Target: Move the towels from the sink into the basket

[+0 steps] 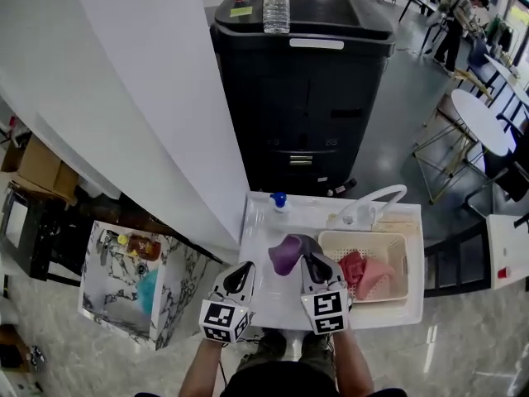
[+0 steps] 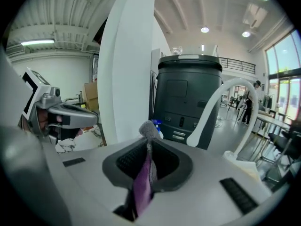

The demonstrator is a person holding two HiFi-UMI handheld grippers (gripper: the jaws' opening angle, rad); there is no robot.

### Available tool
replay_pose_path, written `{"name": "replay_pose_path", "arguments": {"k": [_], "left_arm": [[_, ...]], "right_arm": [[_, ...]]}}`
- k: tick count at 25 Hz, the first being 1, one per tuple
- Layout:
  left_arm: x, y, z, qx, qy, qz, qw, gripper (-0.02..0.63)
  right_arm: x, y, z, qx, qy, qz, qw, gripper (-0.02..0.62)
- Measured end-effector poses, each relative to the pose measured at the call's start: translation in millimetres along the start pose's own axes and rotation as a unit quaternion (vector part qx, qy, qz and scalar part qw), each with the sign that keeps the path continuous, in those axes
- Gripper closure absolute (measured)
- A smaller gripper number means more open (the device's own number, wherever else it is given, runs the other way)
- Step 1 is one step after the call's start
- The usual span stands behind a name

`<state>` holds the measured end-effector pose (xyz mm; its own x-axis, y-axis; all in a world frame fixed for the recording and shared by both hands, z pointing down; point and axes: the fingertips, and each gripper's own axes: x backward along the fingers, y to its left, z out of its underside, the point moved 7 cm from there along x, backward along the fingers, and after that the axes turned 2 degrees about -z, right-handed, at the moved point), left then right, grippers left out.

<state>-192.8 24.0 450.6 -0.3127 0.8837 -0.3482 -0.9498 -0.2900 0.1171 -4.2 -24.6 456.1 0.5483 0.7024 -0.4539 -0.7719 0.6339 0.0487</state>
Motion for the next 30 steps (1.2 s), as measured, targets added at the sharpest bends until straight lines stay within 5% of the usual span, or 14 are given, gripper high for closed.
{"name": "replay_pose_path", "arguments": {"k": [13,30], "left_arm": [[-27,-62,-31,-0.026,-0.027,0.058,0.9976,0.598],[-69,-139,-25,-0.042,-0.002,0.129,0.9908,0.598]], "right_arm": [[71,-59,1,-0.006,-0.028,0.081,0.996,0.538],[123,-131,55,-0.051,-0.001,0.166,0.985,0.538]]}}
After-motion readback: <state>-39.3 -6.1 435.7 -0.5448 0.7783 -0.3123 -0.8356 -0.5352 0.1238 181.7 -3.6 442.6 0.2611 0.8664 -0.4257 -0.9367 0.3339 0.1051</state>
